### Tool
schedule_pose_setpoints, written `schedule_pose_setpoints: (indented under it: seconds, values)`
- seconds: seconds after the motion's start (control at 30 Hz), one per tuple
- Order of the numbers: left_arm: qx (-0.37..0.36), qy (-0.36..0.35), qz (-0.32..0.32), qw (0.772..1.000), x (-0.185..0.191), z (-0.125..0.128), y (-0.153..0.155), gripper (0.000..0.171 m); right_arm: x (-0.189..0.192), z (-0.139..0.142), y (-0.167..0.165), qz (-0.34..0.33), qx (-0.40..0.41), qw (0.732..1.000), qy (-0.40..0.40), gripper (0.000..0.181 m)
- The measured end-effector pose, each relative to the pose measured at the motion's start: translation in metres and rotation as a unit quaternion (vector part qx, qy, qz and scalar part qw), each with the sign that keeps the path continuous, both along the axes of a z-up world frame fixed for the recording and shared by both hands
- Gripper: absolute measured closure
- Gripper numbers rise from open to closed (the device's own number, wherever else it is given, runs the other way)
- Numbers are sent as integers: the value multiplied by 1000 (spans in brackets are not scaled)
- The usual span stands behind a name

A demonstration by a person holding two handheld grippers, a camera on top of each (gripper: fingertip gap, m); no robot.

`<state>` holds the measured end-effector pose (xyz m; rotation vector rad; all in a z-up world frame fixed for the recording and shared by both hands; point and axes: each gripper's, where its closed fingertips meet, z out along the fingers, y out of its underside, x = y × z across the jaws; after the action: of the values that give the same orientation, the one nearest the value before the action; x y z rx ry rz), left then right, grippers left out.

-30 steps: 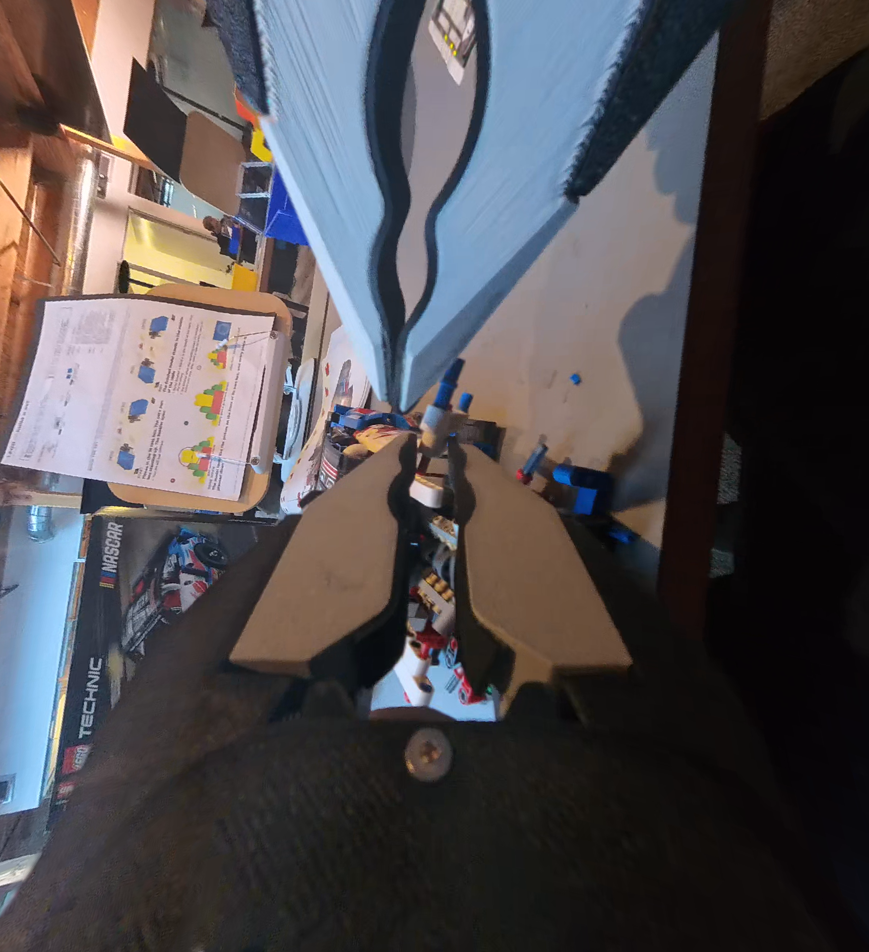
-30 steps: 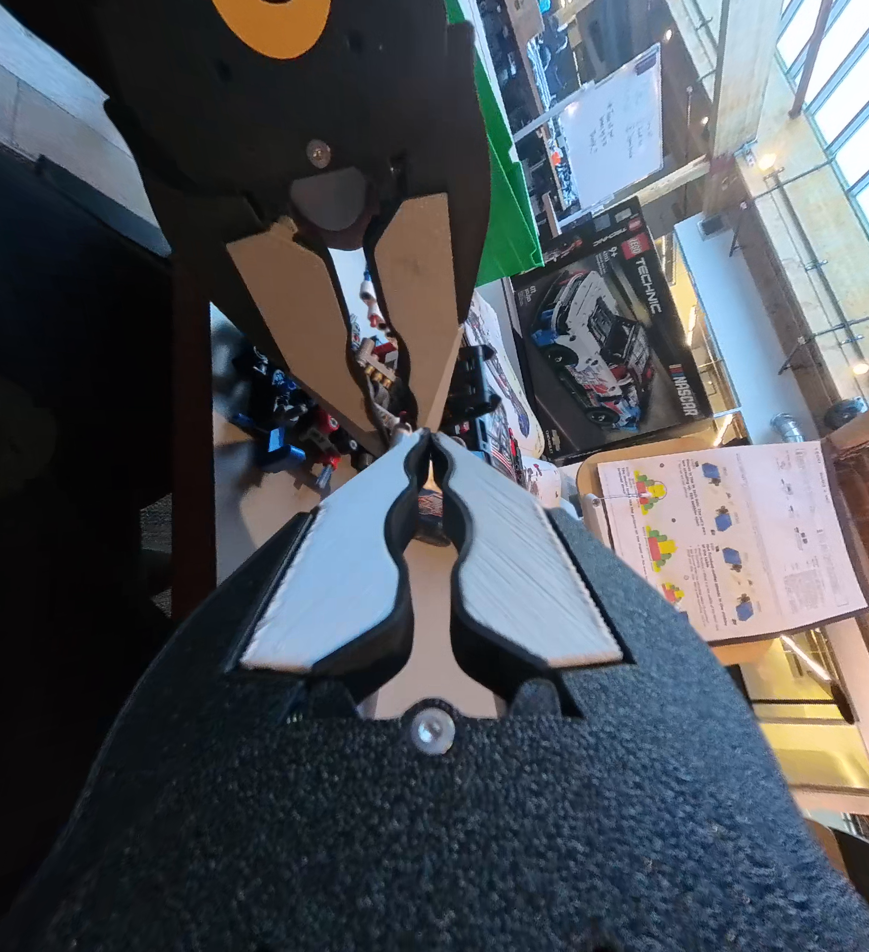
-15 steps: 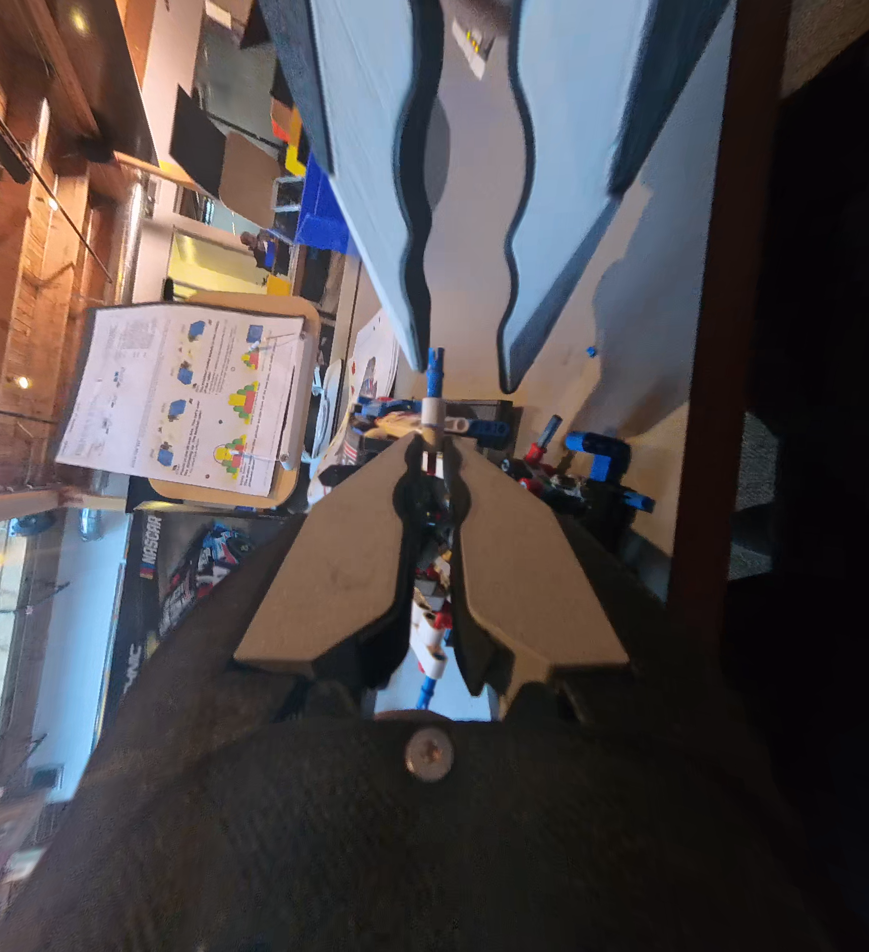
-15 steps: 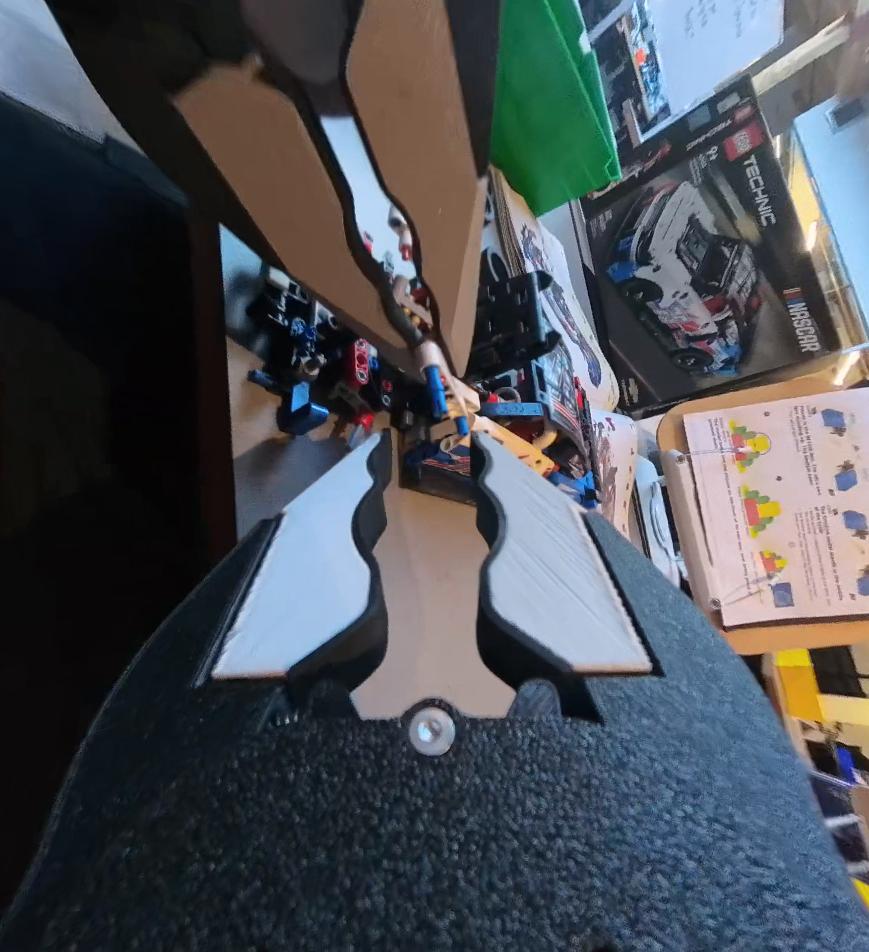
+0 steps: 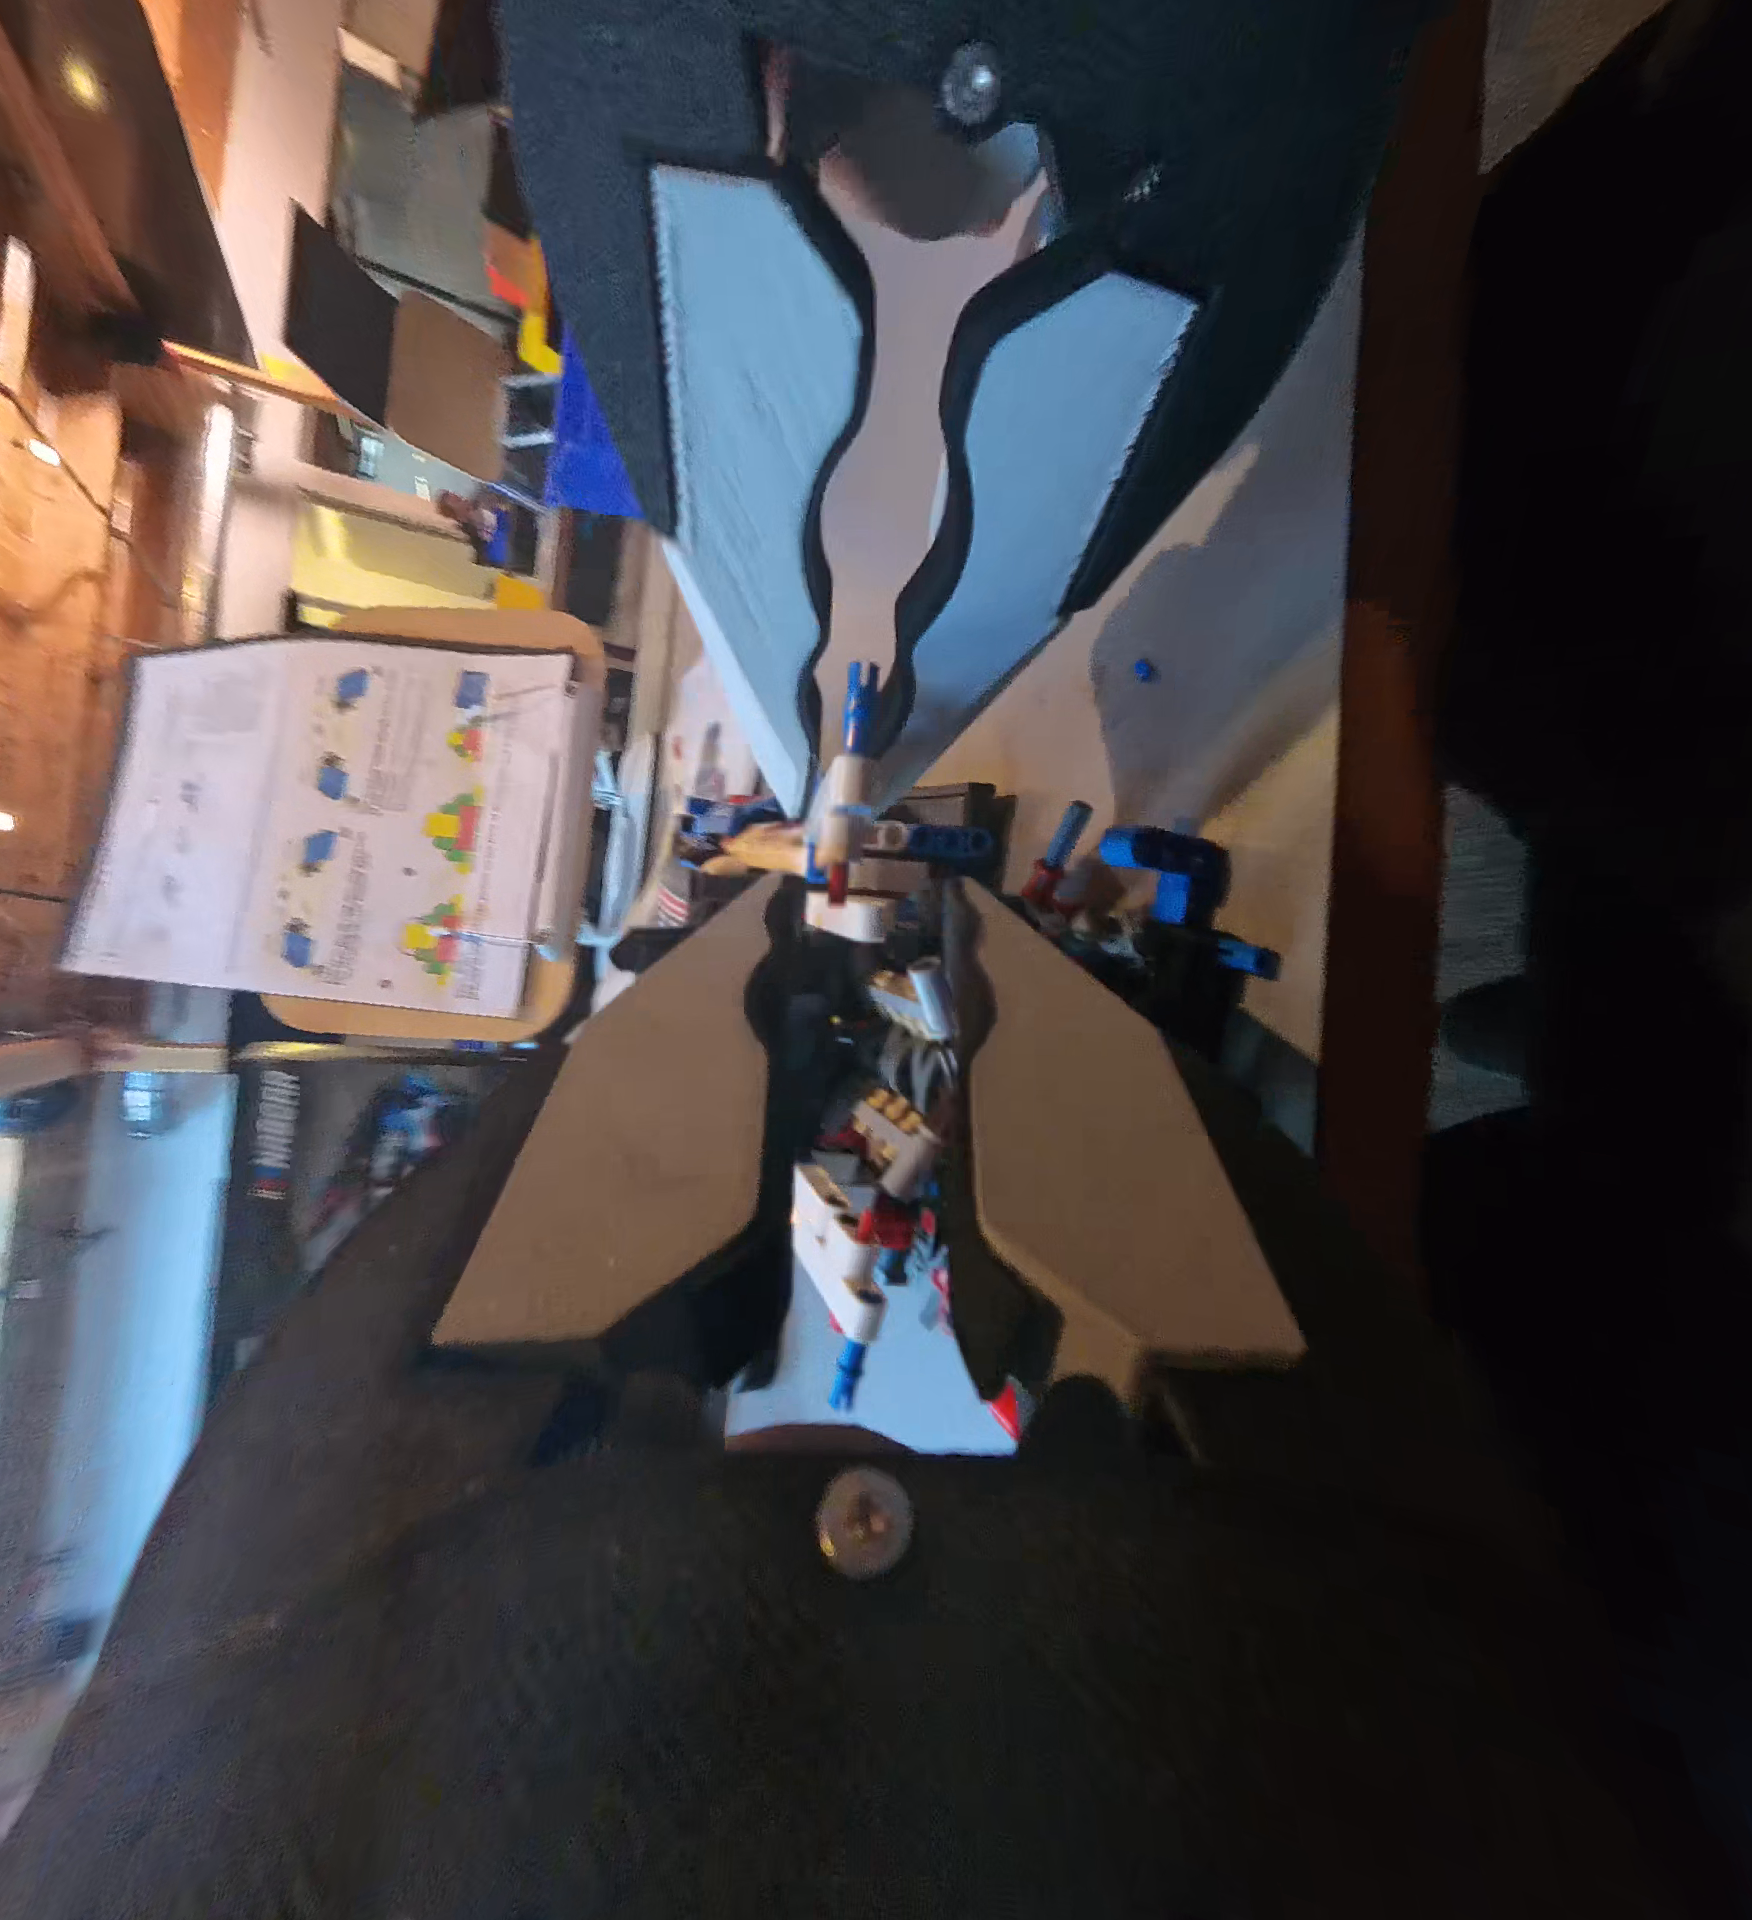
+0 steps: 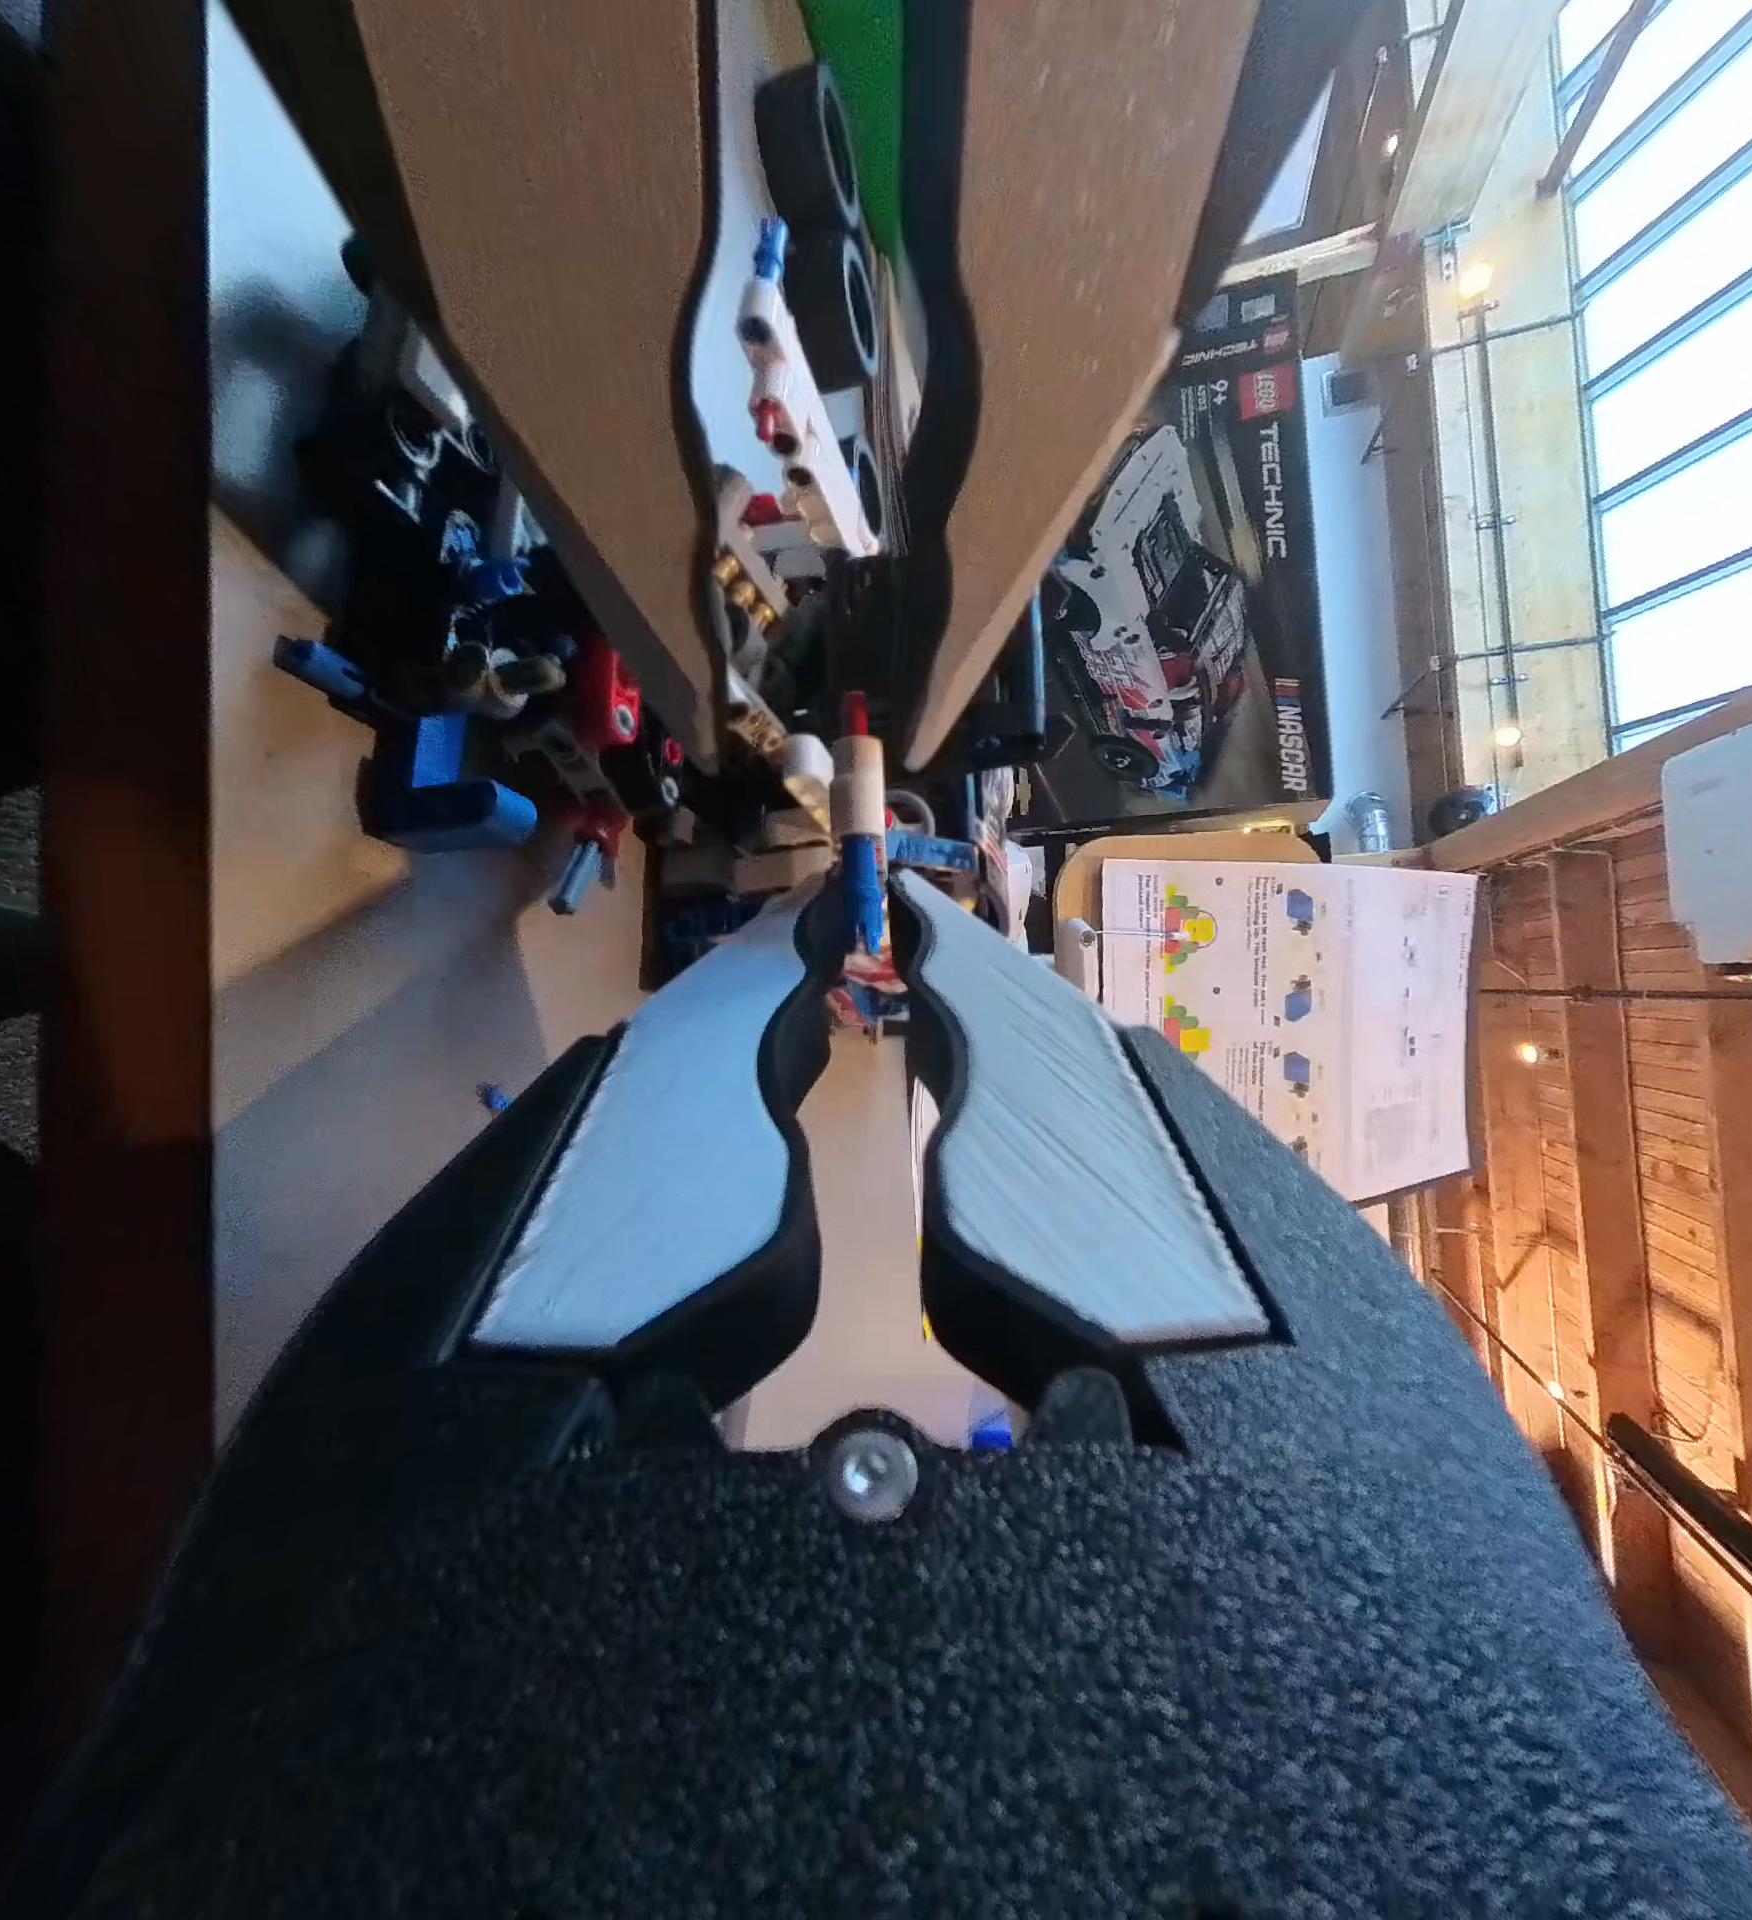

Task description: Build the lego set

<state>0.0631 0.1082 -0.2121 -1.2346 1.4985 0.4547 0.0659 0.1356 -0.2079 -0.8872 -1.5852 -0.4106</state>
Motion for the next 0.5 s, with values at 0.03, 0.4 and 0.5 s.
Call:
schedule_pose_setpoints:
  seconds: [0.03,0.4,0.5]
  values:
    - [-21,-10,-1,1000,-3,-1,-2,145,1,-1,2,-3,1,1000,-2,174]
    - [-78,28,41,996,-23,-11,25,159,-3,-11,8,-5,-2,1000,-9,174]
    - [-65,34,41,996,-20,-13,27,163,-1,-13,9,-5,-5,1000,-7,174]
